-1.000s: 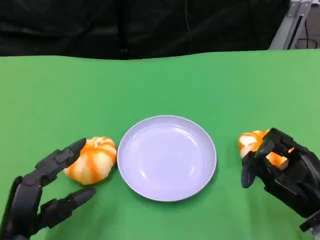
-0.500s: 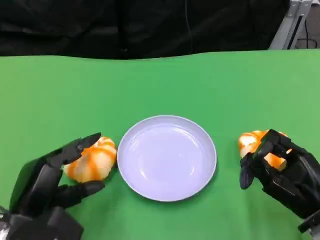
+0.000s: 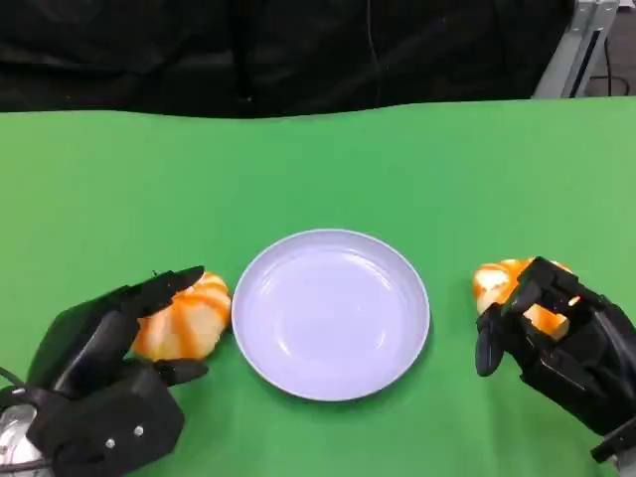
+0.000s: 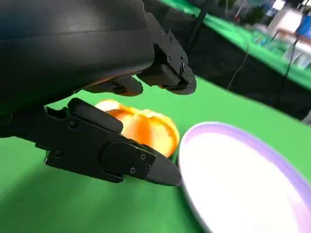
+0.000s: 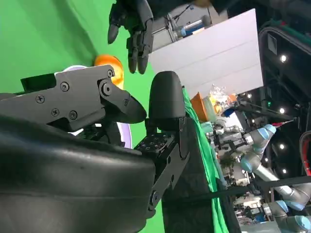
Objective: Grasp the bread from the table and place it into the plate.
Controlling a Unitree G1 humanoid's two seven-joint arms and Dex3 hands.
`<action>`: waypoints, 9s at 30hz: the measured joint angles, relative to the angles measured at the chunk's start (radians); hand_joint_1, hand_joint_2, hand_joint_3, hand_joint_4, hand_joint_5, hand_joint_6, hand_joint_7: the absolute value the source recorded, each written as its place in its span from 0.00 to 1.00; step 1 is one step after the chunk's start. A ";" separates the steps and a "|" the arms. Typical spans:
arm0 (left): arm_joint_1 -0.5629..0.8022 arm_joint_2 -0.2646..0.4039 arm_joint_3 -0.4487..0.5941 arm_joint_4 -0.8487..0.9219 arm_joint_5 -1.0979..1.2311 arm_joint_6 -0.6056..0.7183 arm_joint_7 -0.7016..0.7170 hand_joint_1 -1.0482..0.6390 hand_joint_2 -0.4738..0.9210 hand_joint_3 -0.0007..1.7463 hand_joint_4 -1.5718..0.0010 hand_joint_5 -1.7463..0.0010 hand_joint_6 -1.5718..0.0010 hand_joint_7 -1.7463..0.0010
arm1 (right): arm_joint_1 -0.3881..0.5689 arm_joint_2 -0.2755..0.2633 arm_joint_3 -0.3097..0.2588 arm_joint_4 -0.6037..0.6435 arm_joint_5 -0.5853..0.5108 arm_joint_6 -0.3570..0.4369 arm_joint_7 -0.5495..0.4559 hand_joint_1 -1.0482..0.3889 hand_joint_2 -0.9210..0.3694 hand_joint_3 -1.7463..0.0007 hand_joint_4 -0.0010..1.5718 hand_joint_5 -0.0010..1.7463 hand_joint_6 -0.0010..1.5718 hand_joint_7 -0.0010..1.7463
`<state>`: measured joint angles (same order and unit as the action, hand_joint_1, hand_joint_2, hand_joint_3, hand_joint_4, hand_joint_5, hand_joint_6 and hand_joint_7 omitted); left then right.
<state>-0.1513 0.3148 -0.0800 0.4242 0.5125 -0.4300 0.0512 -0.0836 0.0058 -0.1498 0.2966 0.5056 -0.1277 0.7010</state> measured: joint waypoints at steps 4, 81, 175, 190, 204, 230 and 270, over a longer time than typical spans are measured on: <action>-0.001 0.010 -0.019 -0.011 -0.009 0.053 -0.048 0.29 0.97 0.00 0.78 0.99 0.73 1.00 | 0.000 0.000 0.000 0.000 0.000 0.000 -0.001 0.71 0.02 0.55 0.44 1.00 0.39 0.84; -0.139 0.037 -0.167 0.203 0.031 0.071 0.145 0.57 1.00 0.27 0.82 0.21 0.70 0.41 | 0.000 0.000 -0.001 0.000 0.005 0.000 0.001 0.70 0.01 0.58 0.44 1.00 0.40 0.82; -0.003 0.001 -0.194 -0.273 0.145 0.029 0.169 0.58 1.00 0.20 0.81 0.14 0.77 0.25 | 0.000 0.000 0.000 0.008 0.002 -0.016 -0.001 0.70 0.03 0.56 0.44 1.00 0.40 0.83; -0.036 -0.033 -0.234 -0.243 0.146 0.025 0.159 0.58 1.00 0.21 0.78 0.14 0.73 0.27 | 0.000 0.001 0.001 0.008 -0.001 -0.035 -0.002 0.70 0.01 0.56 0.44 1.00 0.40 0.83; -0.055 -0.055 -0.249 -0.200 0.147 0.023 0.159 0.59 1.00 0.19 0.78 0.14 0.72 0.29 | 0.000 0.001 0.003 0.008 -0.002 -0.035 -0.003 0.71 0.00 0.57 0.45 1.00 0.40 0.83; -0.081 -0.066 -0.279 -0.139 0.148 -0.031 0.156 0.45 1.00 0.09 0.57 0.98 0.58 1.00 | 0.000 0.002 0.004 -0.002 -0.008 -0.035 -0.009 0.70 0.03 0.56 0.45 1.00 0.41 0.83; -0.036 -0.083 -0.156 -0.139 0.017 -0.154 0.217 0.19 1.00 0.24 0.60 0.98 0.70 0.99 | 0.000 0.002 0.004 -0.007 -0.008 -0.015 -0.019 0.71 0.00 0.56 0.45 1.00 0.40 0.83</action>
<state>-0.1875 0.2316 -0.2363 0.2851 0.5298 -0.5840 0.2686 -0.0838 0.0081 -0.1460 0.2894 0.4977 -0.1422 0.6821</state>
